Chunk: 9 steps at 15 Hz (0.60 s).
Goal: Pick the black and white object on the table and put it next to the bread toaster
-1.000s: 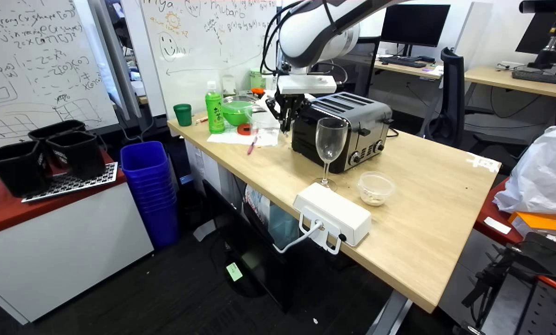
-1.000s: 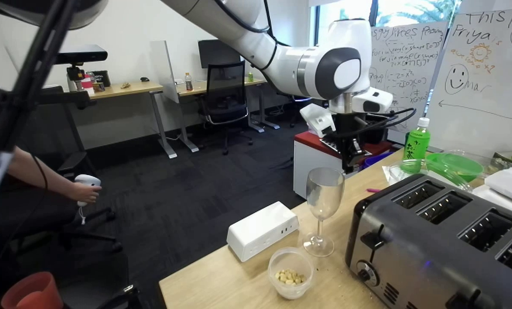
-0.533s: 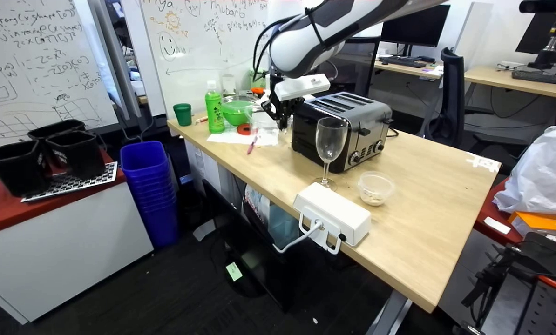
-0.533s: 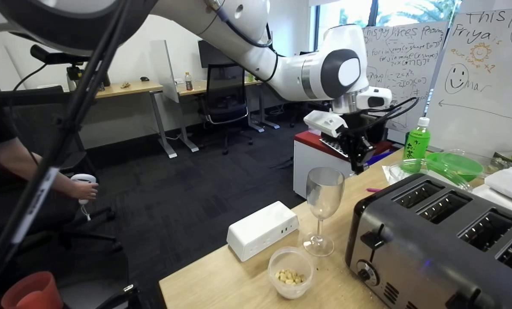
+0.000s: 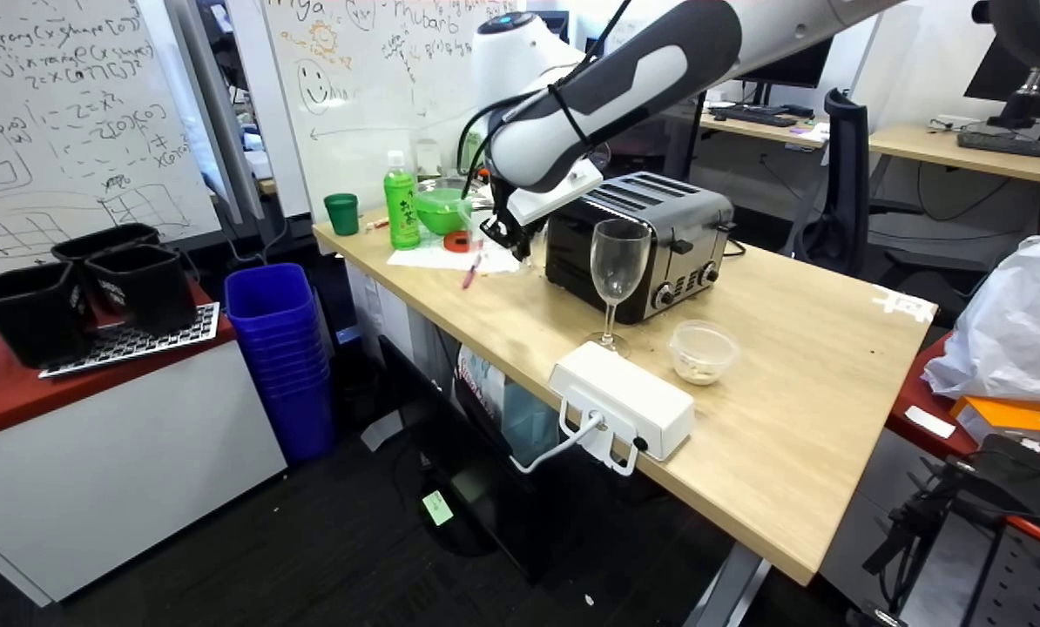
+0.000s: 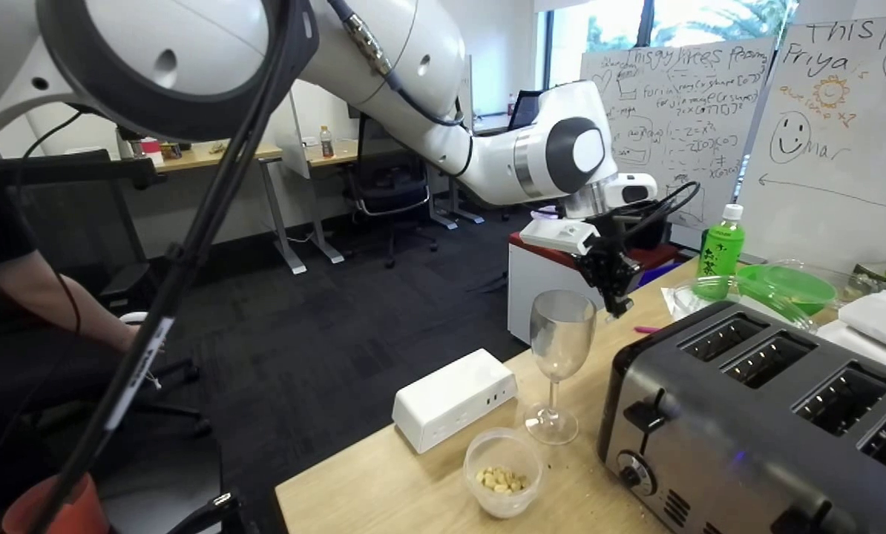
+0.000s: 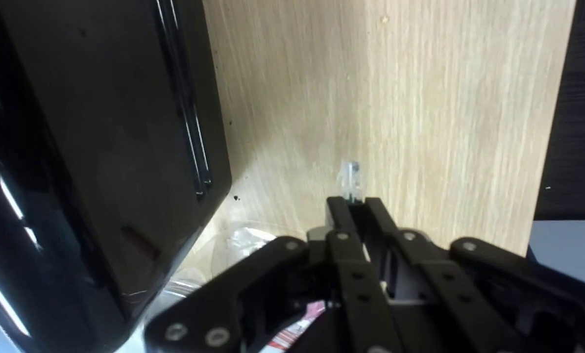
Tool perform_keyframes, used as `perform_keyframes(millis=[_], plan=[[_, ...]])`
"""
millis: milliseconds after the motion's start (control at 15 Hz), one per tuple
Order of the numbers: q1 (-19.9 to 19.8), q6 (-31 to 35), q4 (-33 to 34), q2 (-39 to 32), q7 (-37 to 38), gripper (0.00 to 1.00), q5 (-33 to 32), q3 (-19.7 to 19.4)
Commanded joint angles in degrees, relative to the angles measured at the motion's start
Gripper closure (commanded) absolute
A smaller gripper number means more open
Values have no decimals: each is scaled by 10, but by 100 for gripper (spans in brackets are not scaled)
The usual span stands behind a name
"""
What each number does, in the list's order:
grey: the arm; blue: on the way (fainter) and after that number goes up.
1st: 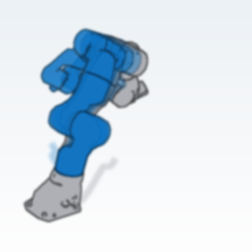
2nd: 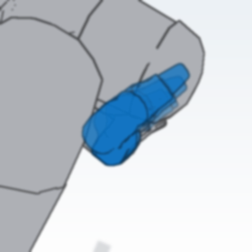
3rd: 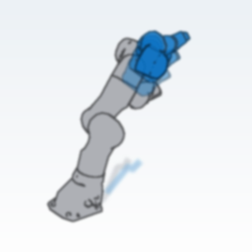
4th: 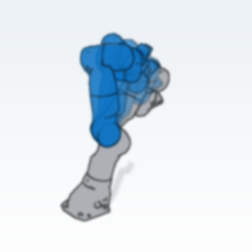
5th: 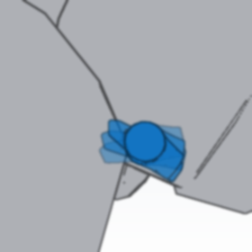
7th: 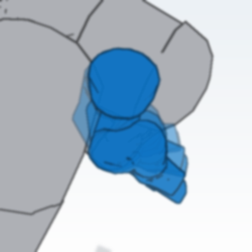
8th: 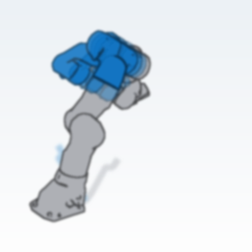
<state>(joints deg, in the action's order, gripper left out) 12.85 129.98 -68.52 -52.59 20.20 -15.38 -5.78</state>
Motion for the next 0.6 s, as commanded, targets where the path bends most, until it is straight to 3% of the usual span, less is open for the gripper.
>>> perform_keyframes(millis=[0,533], plan=[[10,-2,33,-29,-27,97,-17,-12],[24,2,29,-53,-45,97,-41,-17]])
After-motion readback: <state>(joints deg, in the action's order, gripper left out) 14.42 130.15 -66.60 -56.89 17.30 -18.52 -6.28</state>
